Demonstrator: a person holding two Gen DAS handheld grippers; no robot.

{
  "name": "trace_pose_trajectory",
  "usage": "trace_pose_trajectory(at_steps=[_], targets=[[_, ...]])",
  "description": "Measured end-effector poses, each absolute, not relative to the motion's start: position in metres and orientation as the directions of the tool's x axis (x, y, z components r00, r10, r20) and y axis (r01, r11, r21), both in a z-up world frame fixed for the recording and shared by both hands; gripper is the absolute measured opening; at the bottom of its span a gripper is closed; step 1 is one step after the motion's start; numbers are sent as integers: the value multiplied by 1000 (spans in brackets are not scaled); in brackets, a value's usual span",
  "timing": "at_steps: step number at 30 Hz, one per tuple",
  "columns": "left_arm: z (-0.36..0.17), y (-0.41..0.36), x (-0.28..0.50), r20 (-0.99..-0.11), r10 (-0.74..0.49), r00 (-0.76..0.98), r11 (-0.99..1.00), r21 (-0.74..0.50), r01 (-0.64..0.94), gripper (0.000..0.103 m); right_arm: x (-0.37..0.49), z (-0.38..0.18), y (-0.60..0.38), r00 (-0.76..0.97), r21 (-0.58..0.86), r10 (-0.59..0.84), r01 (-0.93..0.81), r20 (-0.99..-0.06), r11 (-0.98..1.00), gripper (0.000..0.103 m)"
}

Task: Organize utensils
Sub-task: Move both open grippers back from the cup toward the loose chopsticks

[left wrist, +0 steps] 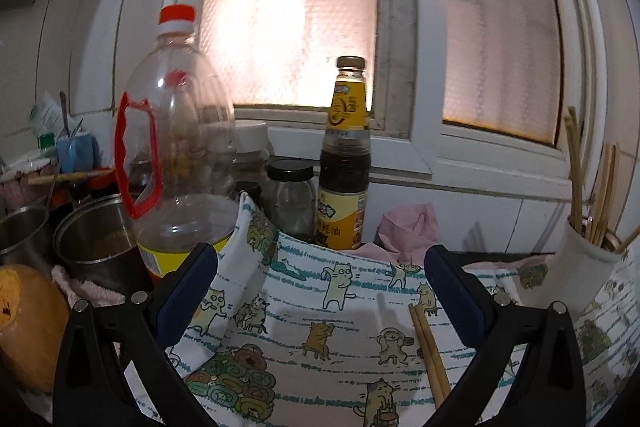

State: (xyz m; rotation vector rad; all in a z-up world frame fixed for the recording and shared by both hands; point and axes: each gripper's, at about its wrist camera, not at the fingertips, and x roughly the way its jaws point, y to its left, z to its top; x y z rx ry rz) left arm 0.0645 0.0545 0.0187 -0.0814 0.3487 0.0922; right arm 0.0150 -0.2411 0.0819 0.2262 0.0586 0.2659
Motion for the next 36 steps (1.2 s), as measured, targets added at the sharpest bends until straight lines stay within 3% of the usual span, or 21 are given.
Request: trace_pose_trajectory(at_steps=[5,13,21,25,30,32,36], targets=[[20,62,62,-339,77,938,988,-98,-116,103,16,78,-236,953,235,298,-280,-48,931,103],[20,54,61,-331,96,939,991,-52,-120,103,7,77,-221,942,186,330,-314,-61,931,103],[20,58,62,-333,101,937,988,-80,-135,103,-13,75,-211,938,172,345,-336,-22,926,103],[20,60,62,-338,104,935,985,-93,-143,103,-13,72,-198,973,118,220,-211,-73,970,103],[21,60,62,-335,109,936,985,-87,-146,103,0,62,-183,958,74,169,-156,-230,985,103],[20,60,62,-338,110,935,985,-85,-147,103,-1,58,-175,961,29,144,-141,-238,990,103],[21,63,62,-340,115,933,983,-95,-156,103,-15,56,-162,982,-73,95,-109,-165,991,103]])
